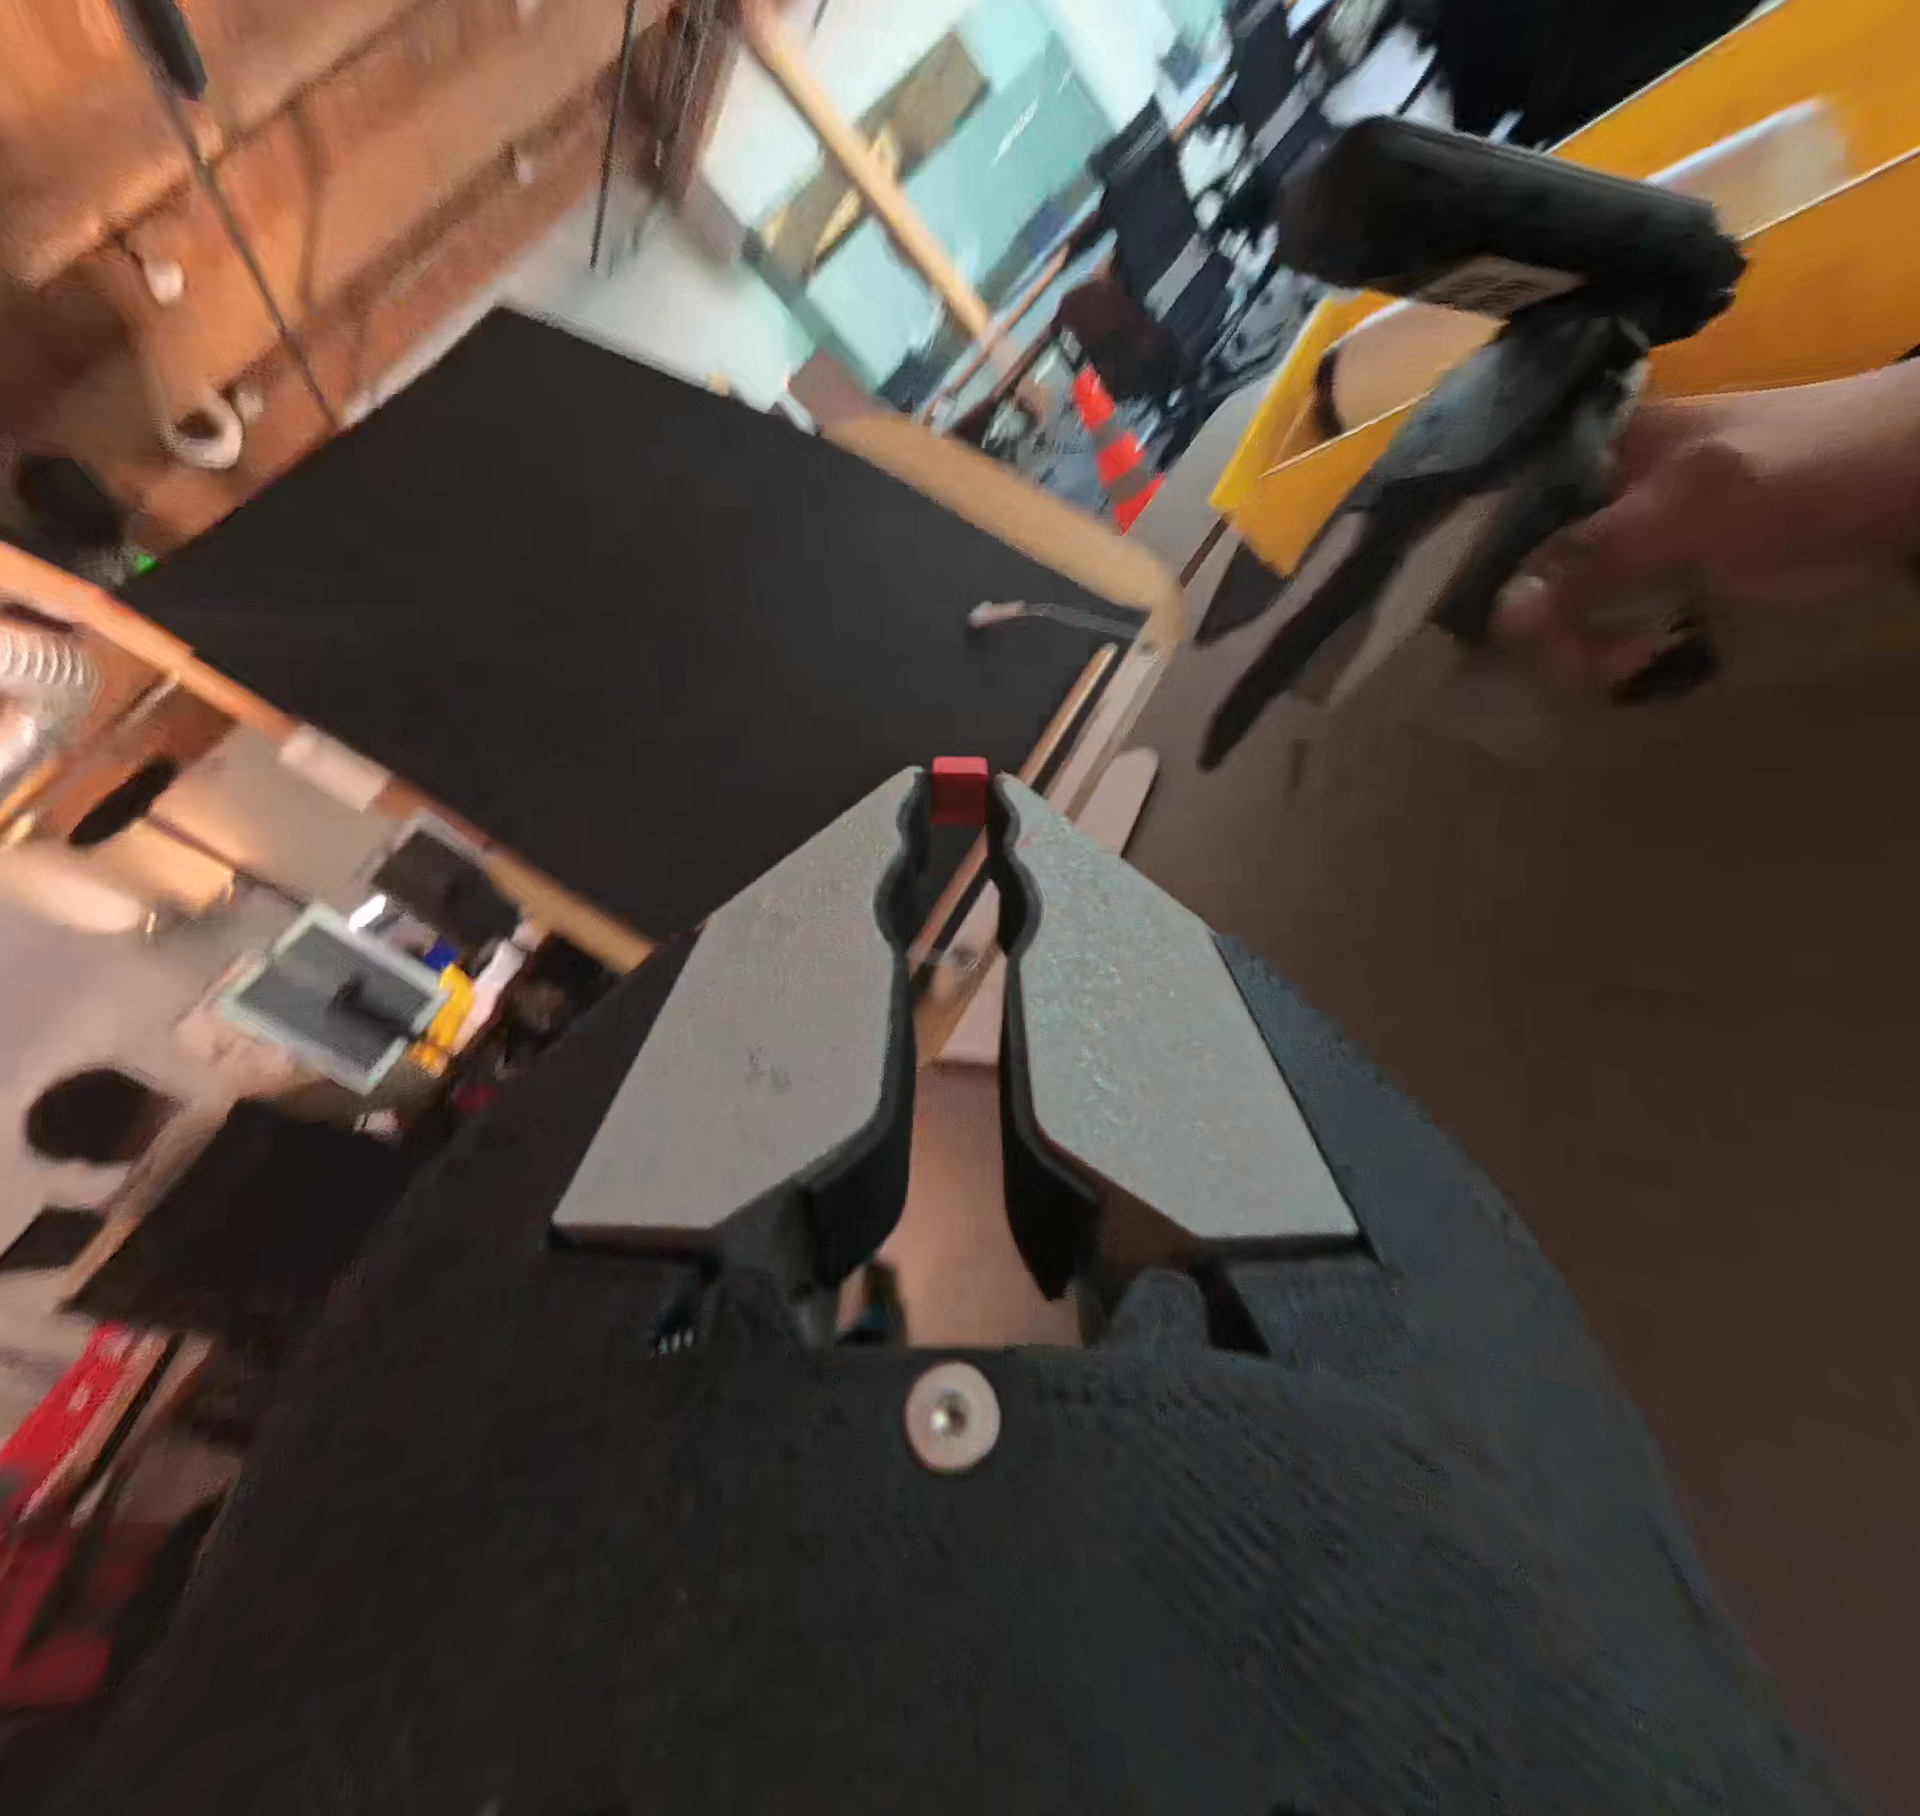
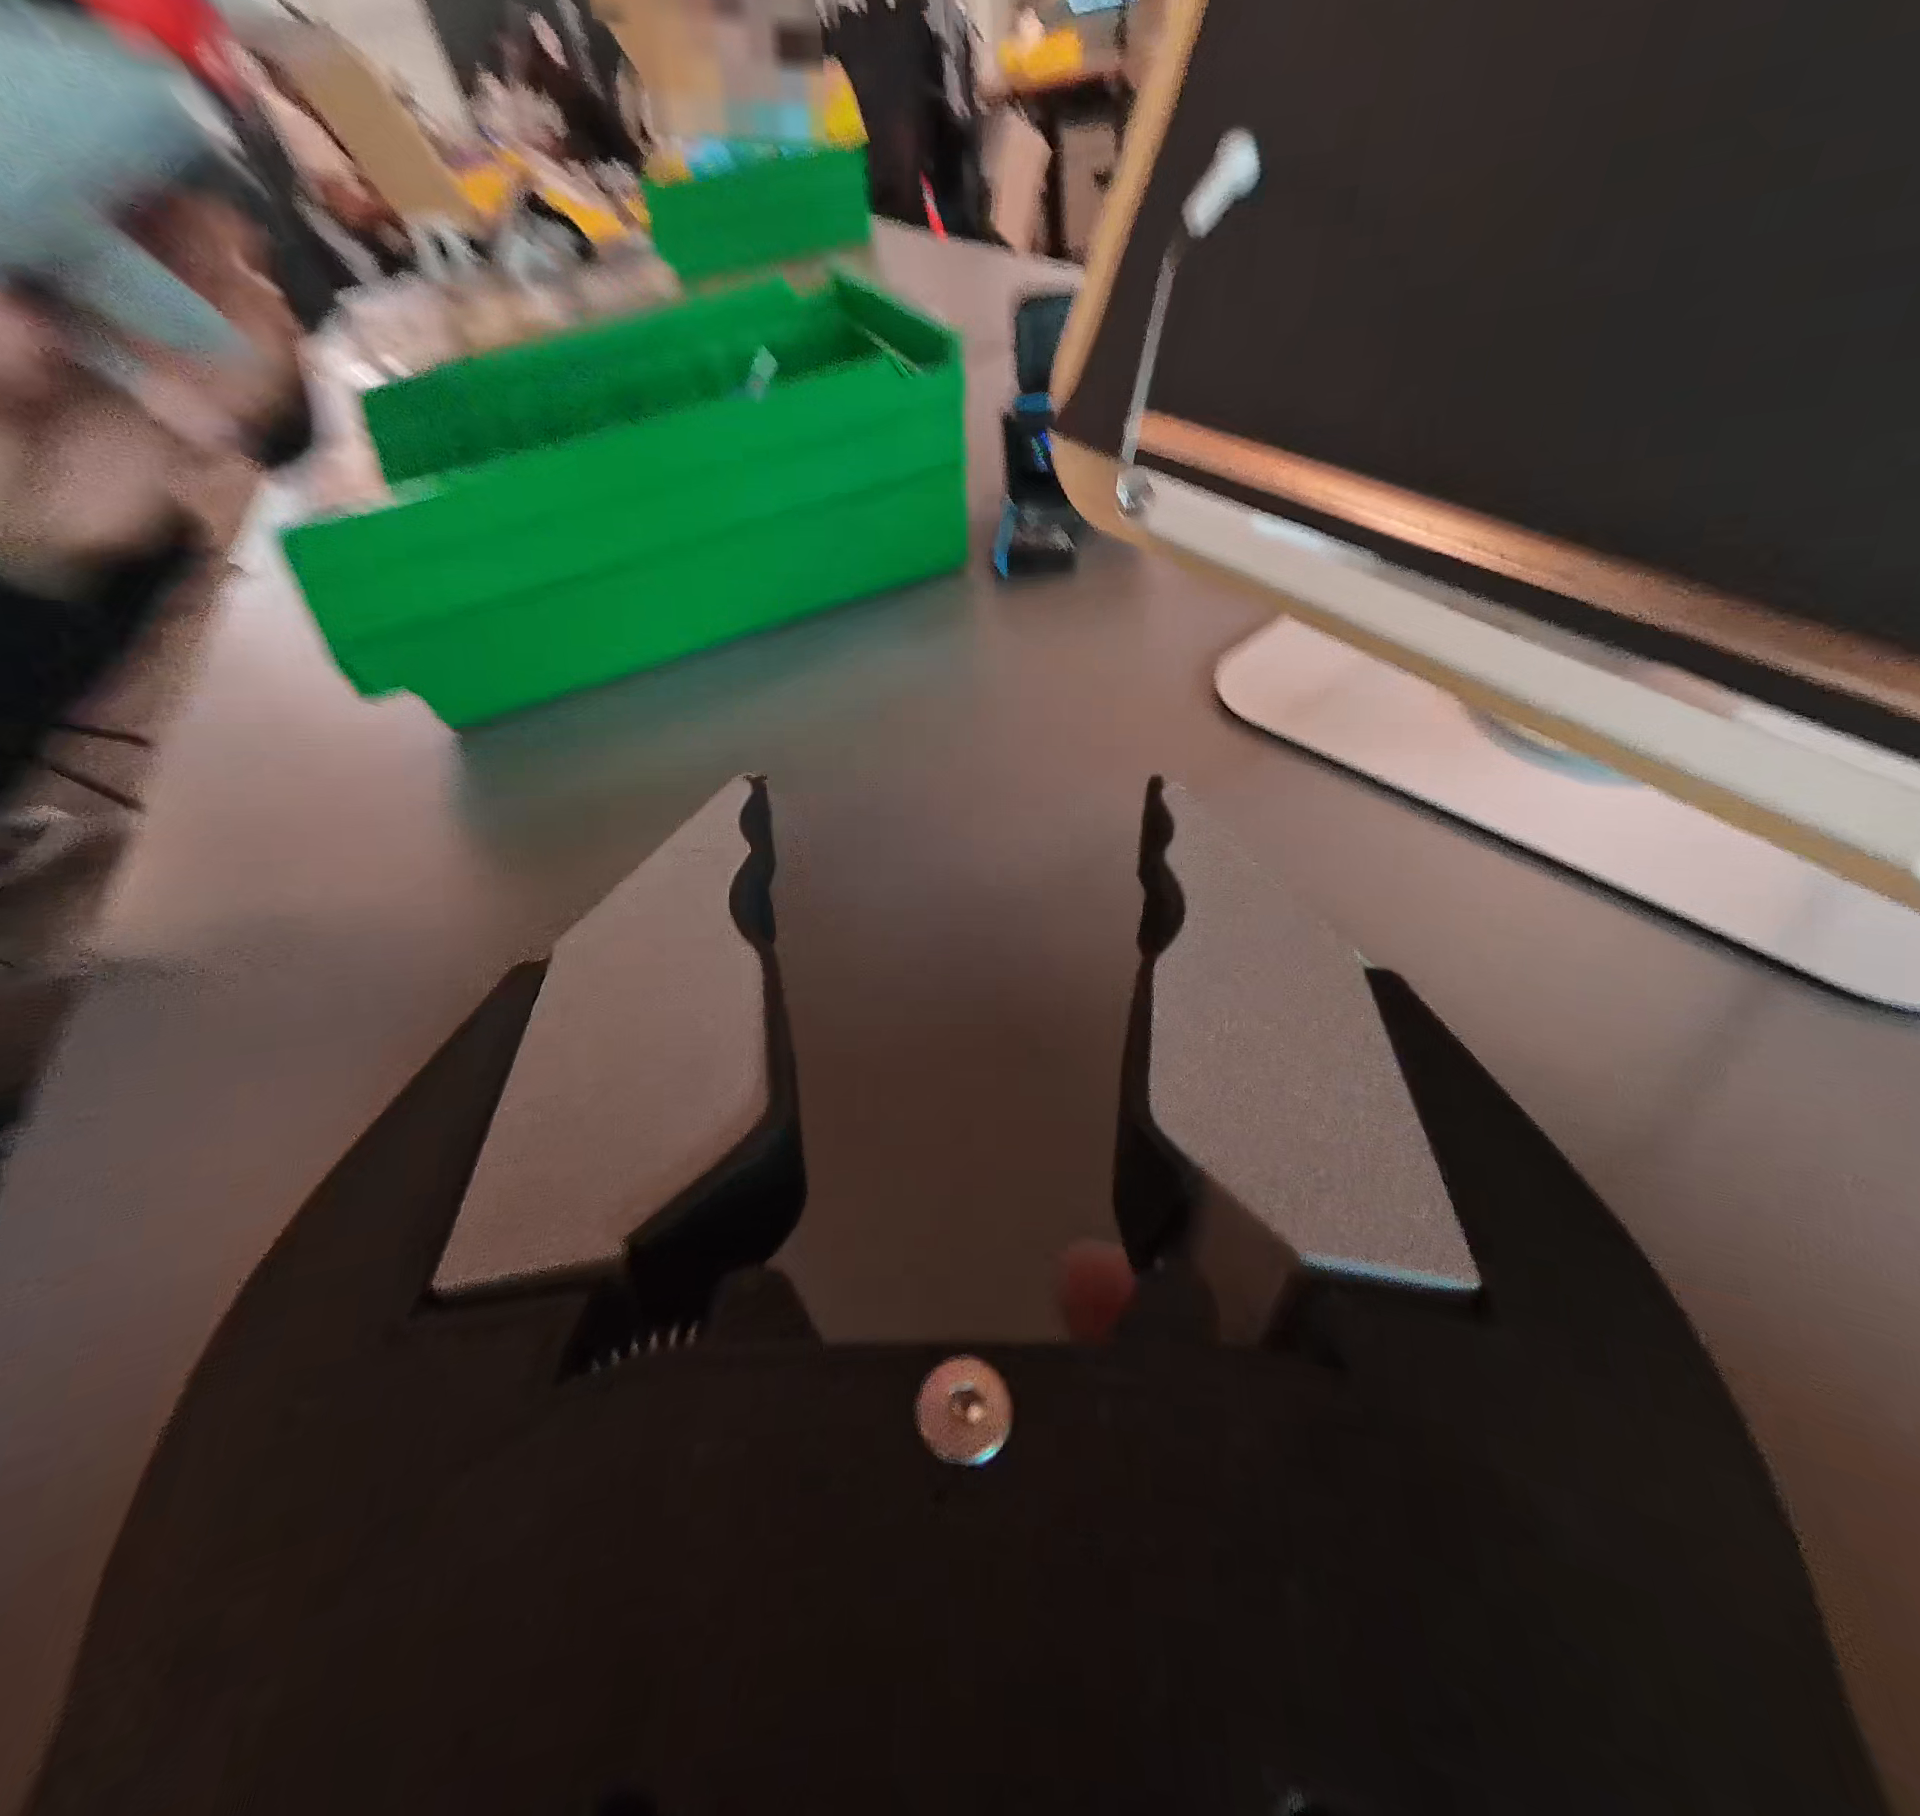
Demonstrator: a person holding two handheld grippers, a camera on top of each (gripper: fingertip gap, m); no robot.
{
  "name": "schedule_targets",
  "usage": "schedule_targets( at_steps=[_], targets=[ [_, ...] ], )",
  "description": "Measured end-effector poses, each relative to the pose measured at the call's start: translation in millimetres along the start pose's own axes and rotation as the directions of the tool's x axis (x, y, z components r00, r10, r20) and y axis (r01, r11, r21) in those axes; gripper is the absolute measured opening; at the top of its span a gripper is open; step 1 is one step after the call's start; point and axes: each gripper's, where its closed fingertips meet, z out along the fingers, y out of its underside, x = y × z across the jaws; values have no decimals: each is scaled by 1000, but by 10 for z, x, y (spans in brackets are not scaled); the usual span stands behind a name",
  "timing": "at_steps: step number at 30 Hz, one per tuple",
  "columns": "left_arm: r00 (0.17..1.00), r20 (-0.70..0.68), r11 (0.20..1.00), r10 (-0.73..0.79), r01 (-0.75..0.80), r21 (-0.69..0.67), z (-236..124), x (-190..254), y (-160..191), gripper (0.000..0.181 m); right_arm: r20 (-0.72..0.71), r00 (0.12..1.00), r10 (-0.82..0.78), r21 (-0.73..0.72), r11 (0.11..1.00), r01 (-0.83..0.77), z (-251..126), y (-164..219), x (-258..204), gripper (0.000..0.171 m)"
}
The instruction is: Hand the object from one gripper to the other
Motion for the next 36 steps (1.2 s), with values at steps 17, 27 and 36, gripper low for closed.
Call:
schedule_targets(
  at_steps=[17, 27, 36],
  targets=[
    [979, 53, 956, 195, -202, 214, 809, 902, 68, 7, 343, 919, 195, 78, 969, -235, -374, -339, -302, 29],
    [975, 24, 955, 222, -223, 198, 774, 974, 103, 7, 354, 921, 162, 7, 984, -176, -263, -182, -444, 11],
    [994, 14, 992, 112, -112, 58, 924, 1022, 358, 8, 145, 987, 62, -34, 998, -58, -173, -31, -204, 11]
  ],
)
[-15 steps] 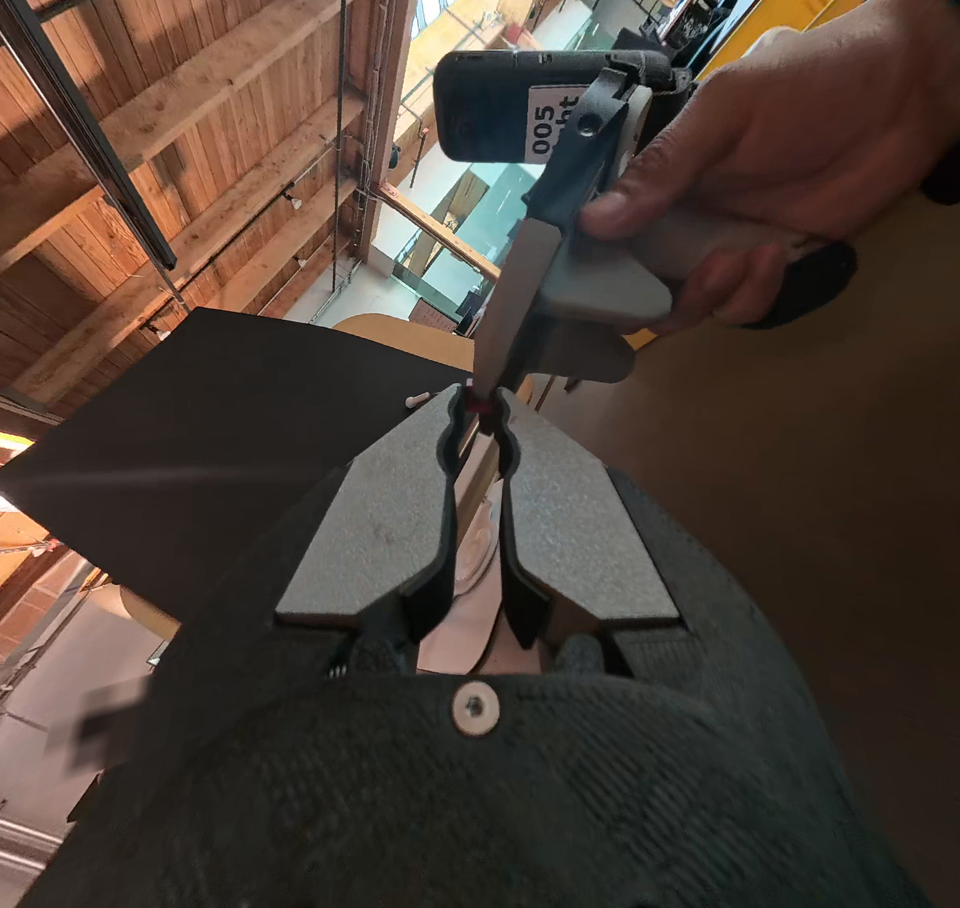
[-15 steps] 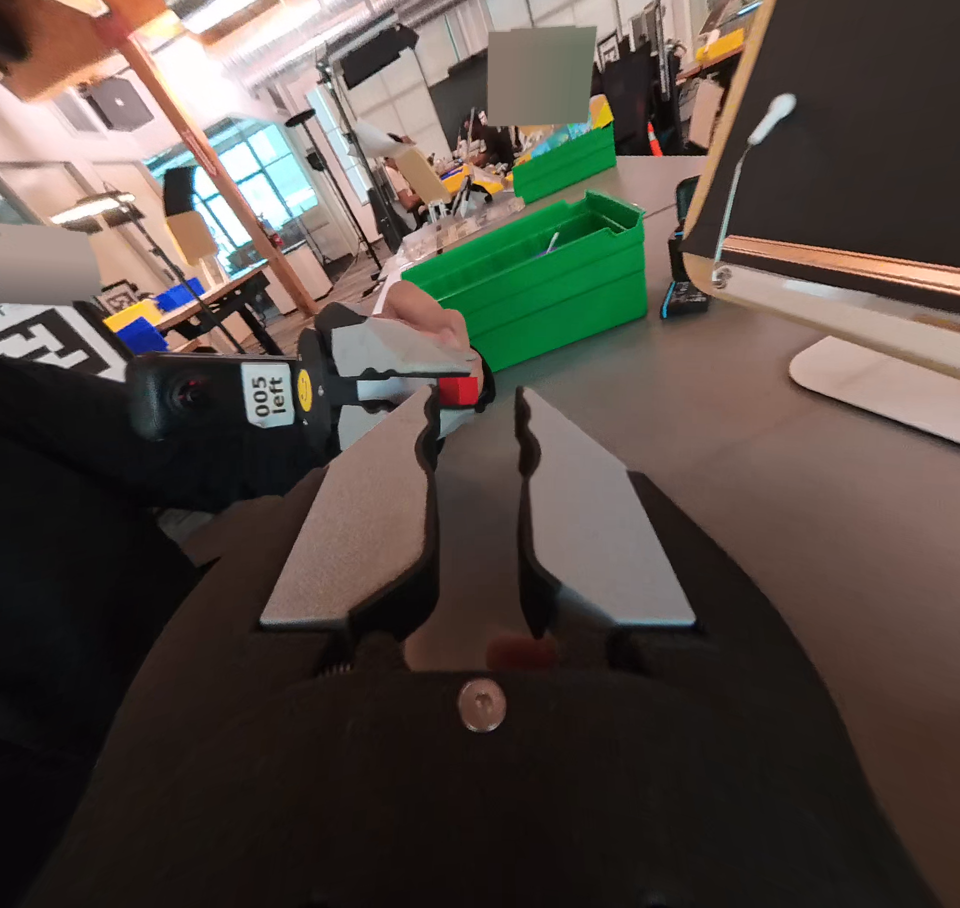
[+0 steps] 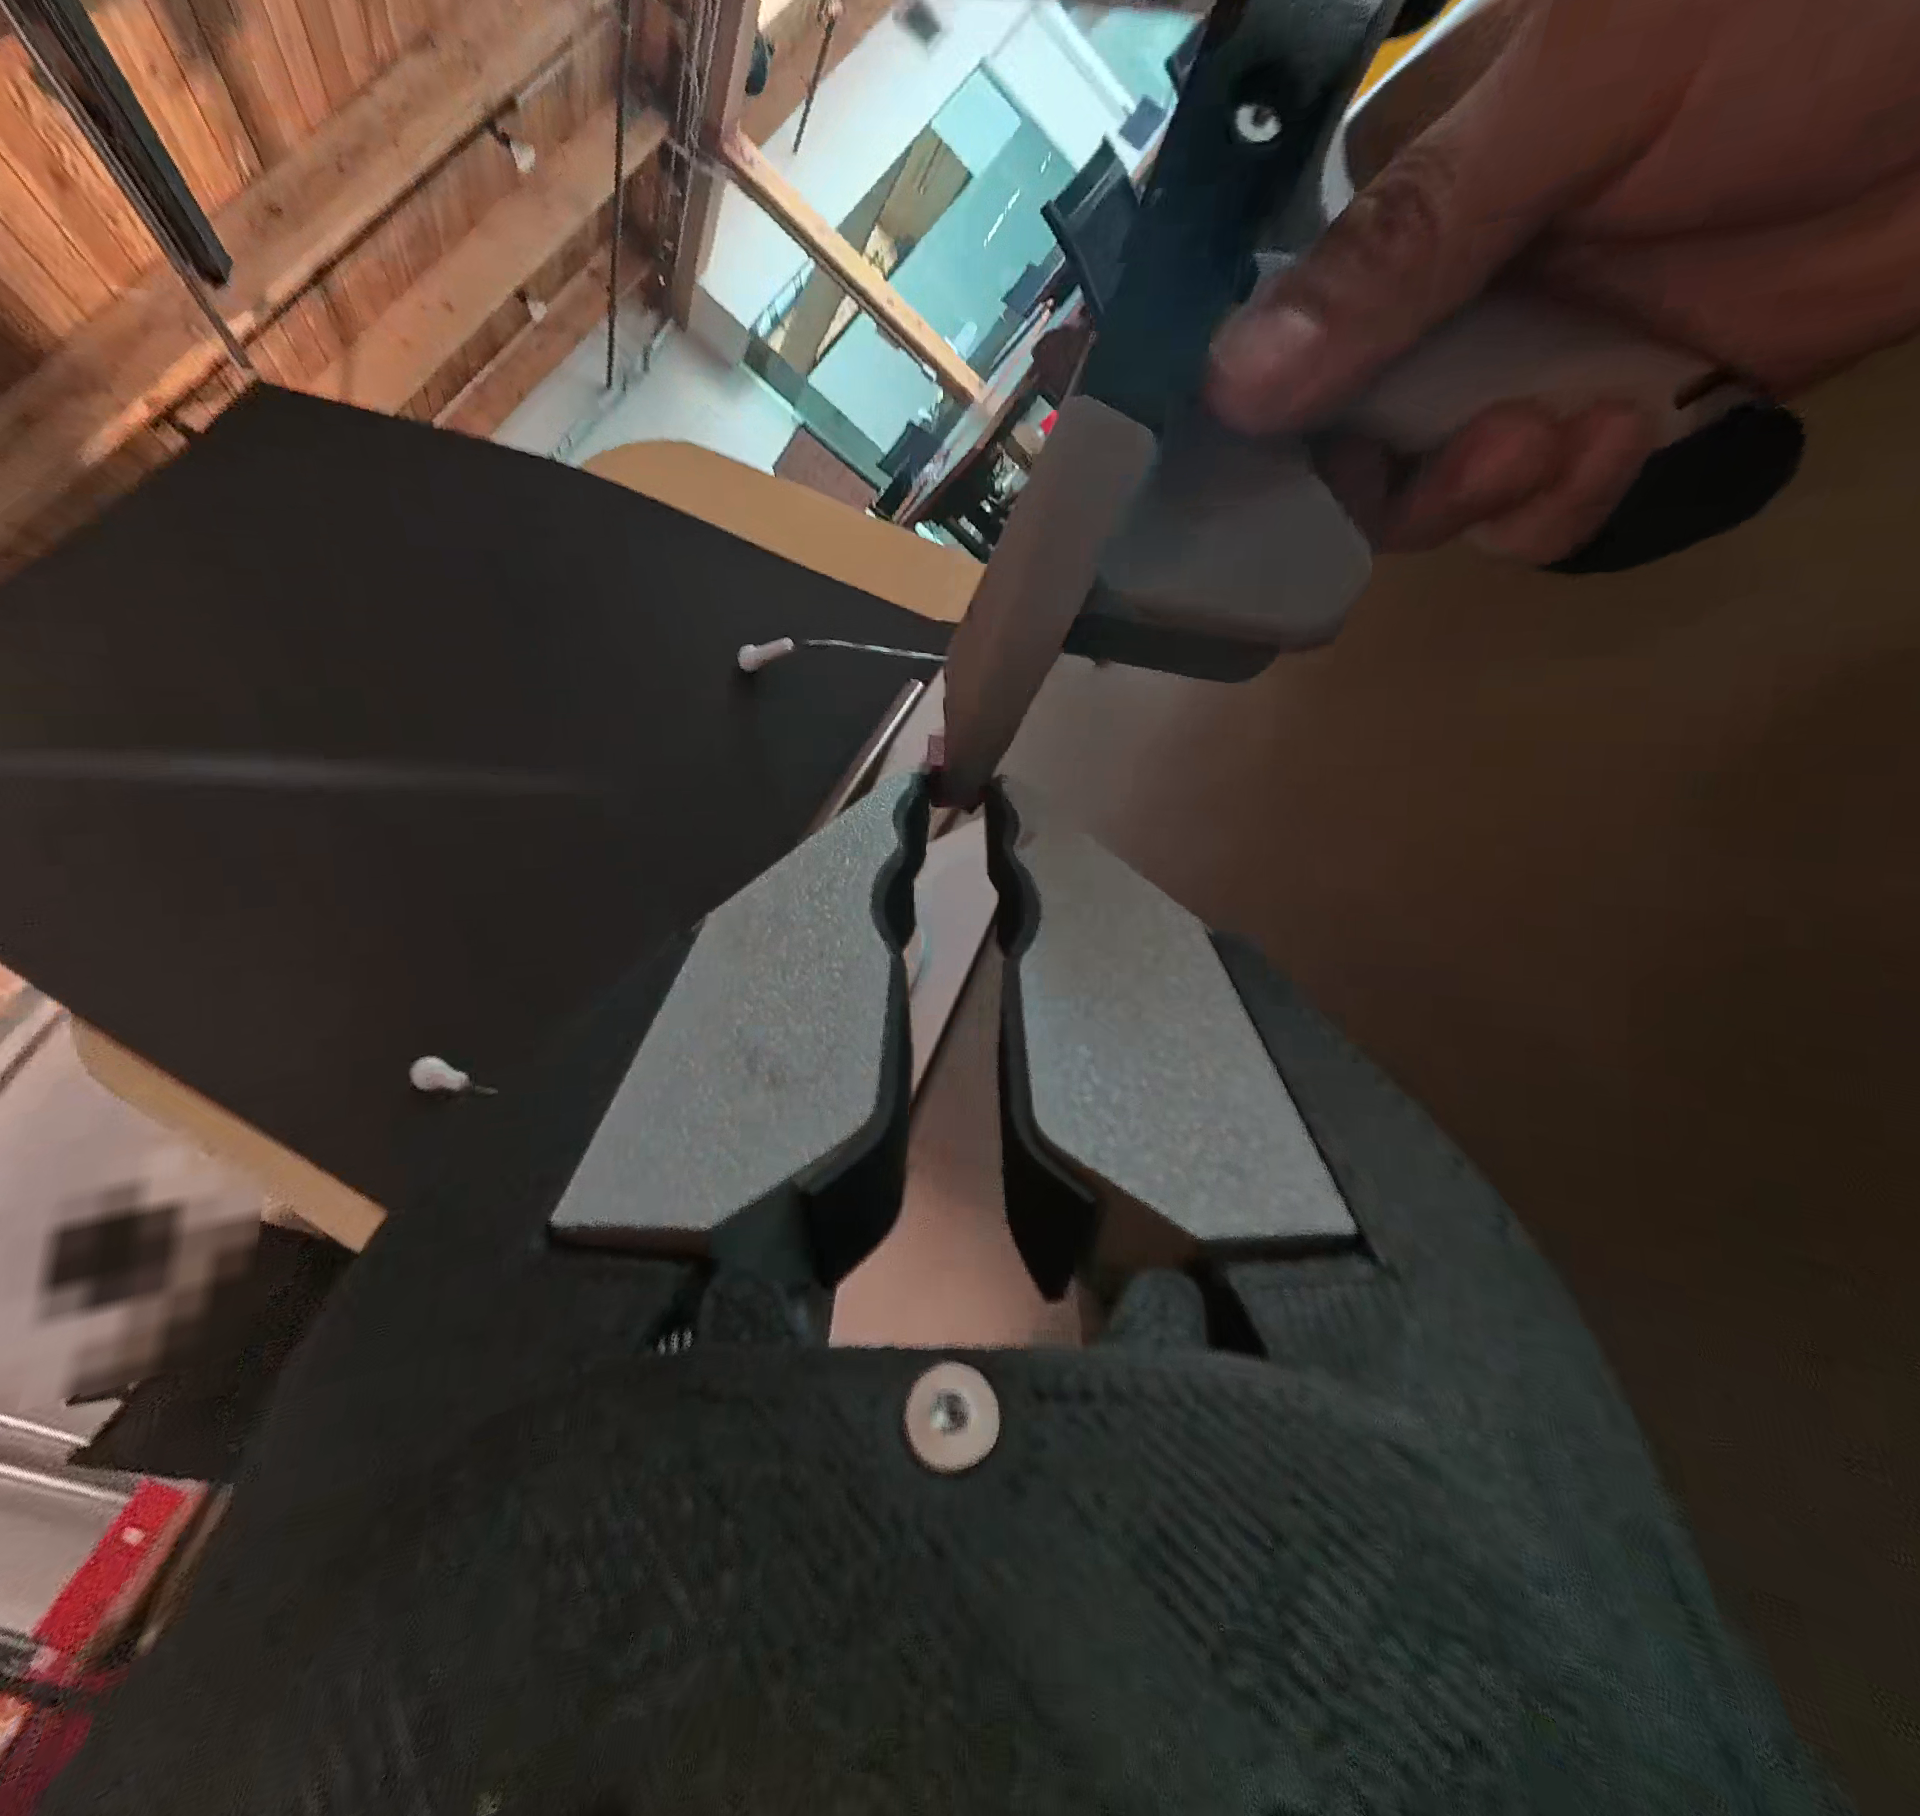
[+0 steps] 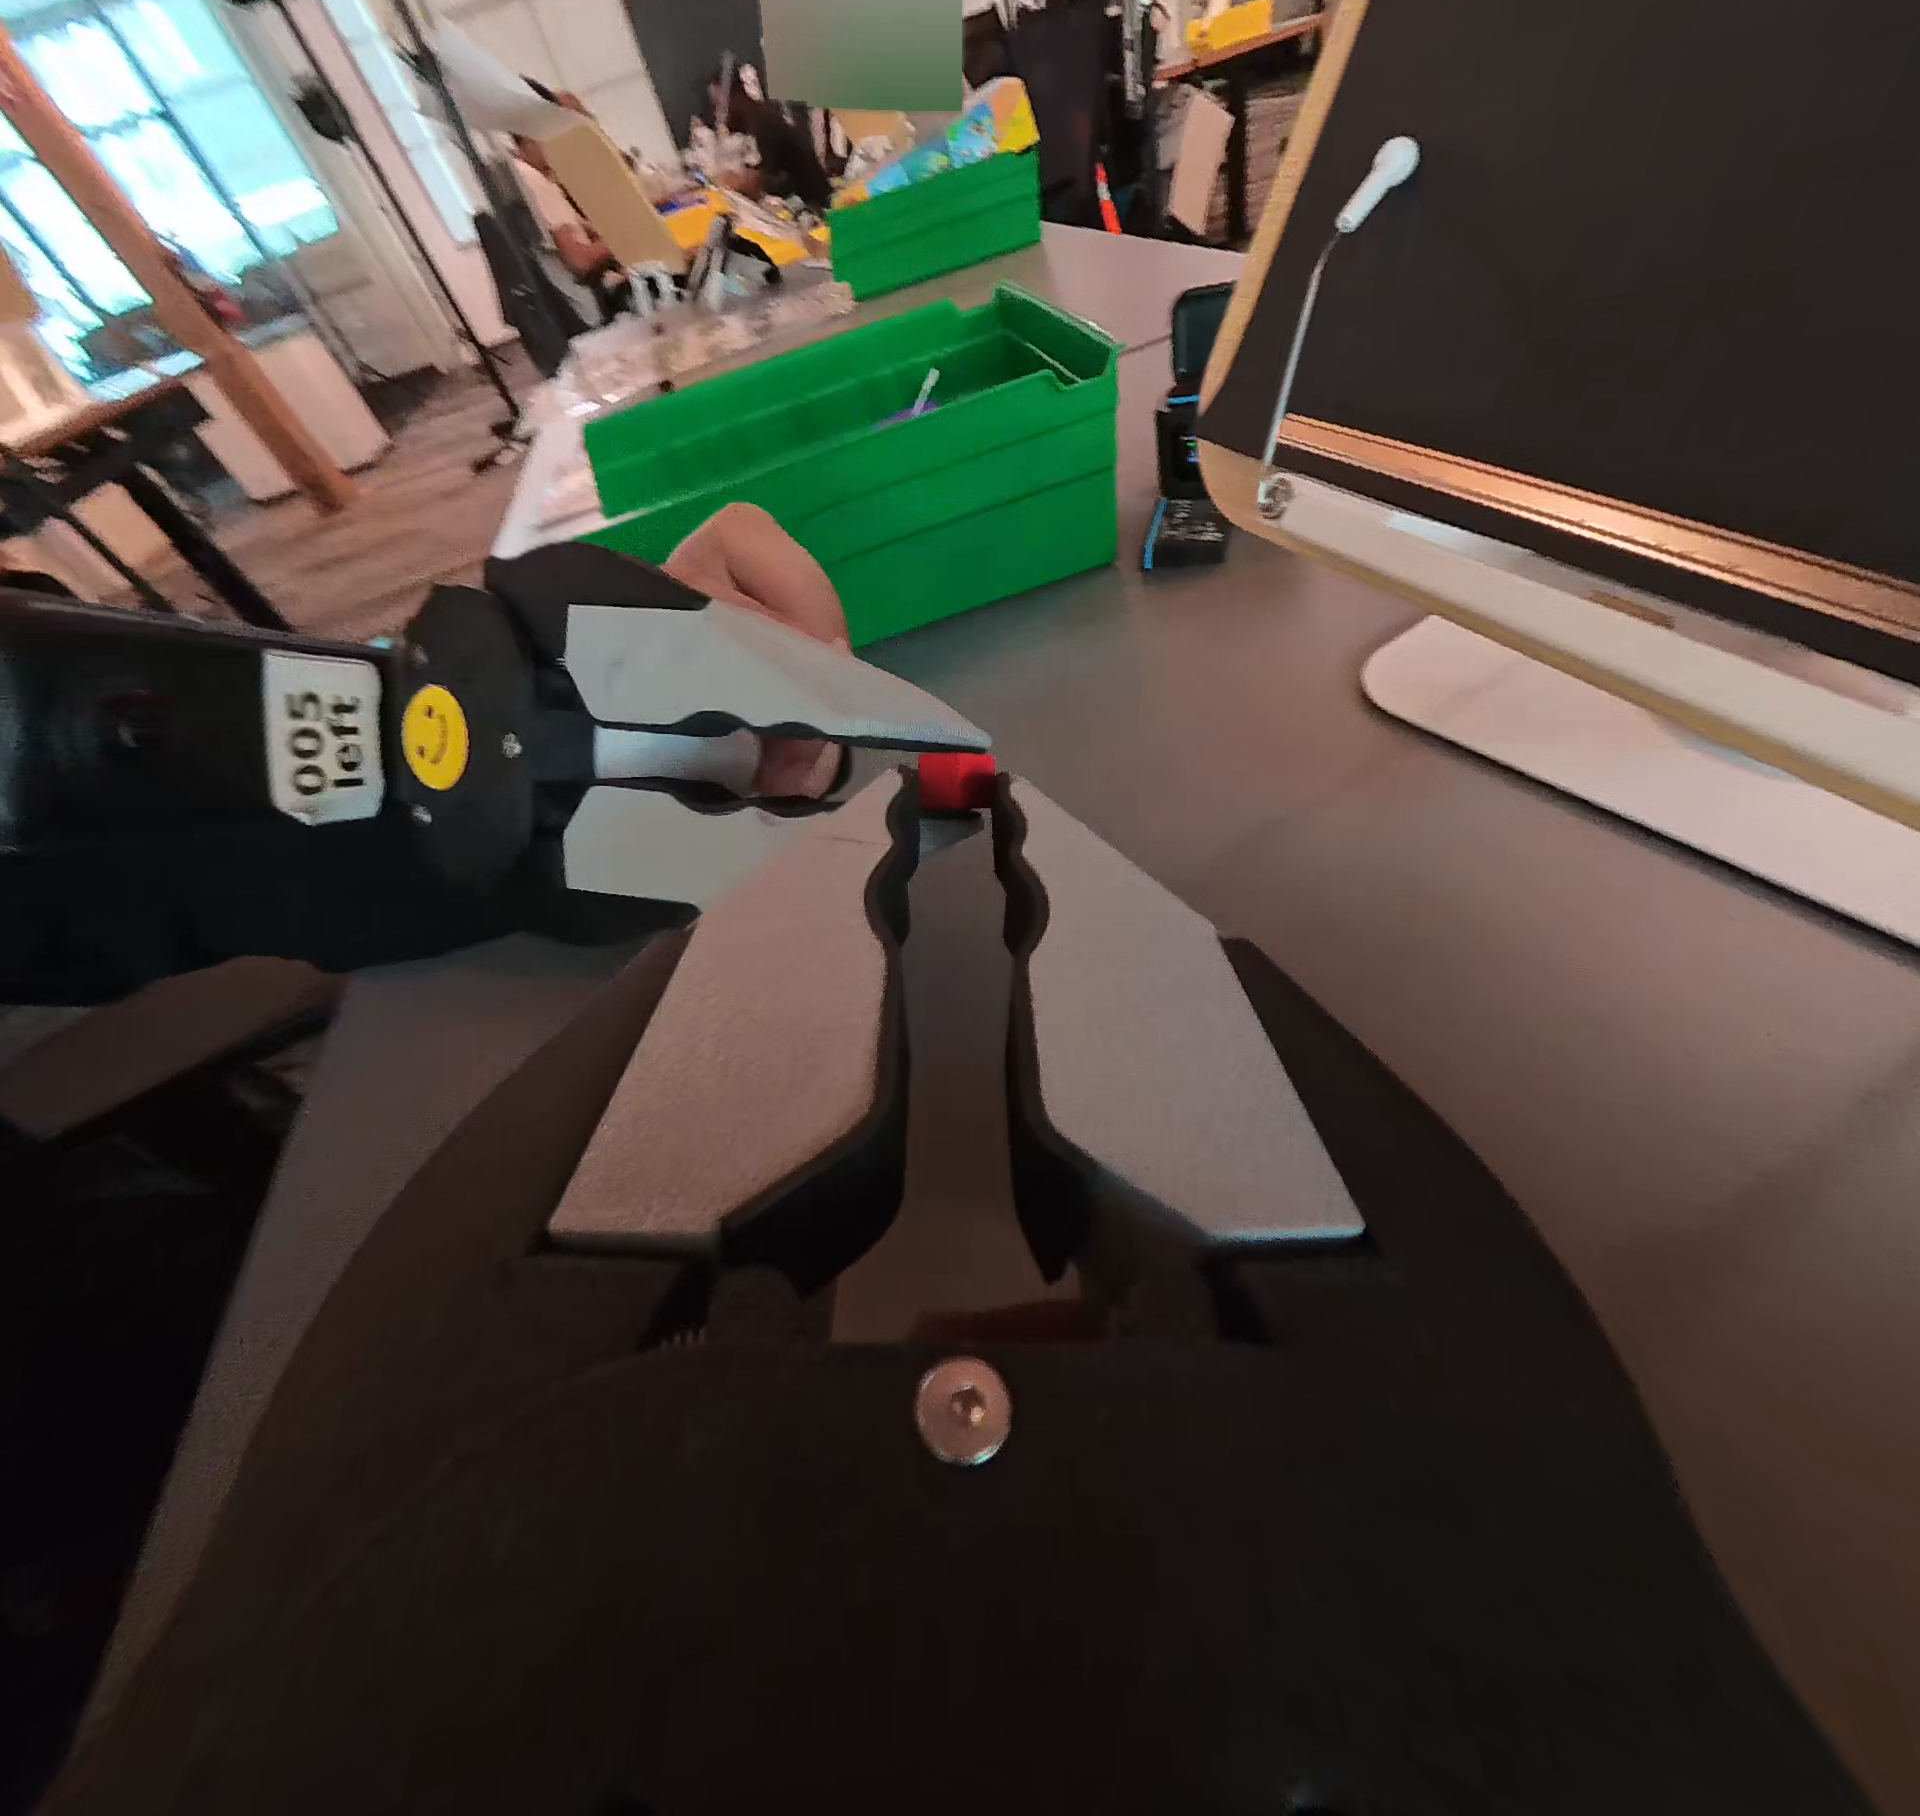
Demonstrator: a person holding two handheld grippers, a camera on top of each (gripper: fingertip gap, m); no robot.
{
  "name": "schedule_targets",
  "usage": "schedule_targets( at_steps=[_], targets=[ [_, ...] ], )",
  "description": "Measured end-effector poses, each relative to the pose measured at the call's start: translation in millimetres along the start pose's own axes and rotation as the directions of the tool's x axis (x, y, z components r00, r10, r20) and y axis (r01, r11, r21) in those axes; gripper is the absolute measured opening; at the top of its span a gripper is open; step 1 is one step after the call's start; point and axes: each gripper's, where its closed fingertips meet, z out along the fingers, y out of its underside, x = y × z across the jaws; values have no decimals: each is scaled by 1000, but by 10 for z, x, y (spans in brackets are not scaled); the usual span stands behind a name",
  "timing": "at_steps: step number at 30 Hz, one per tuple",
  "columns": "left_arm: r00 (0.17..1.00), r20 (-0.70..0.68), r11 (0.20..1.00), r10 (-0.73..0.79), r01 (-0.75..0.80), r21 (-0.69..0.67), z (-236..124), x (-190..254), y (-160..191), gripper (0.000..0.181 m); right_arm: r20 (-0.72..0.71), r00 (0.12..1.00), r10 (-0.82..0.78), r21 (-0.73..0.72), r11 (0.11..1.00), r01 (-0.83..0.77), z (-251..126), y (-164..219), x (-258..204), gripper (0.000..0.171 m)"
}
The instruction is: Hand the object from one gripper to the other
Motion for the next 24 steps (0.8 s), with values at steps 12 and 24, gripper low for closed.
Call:
schedule_targets(
  at_steps=[12, 24],
  targets=[
    [979, -12, 968, -204, 200, -149, 82, -11, 387, 14, -228, 972, -60, 44, 997, 71, -172, -89, 350, 11],
    [921, 18, 883, -390, 380, -276, 118, -67, 701, 22, -415, 877, -243, -82, 970, 230, -195, 12, 575, 11]
  ],
)
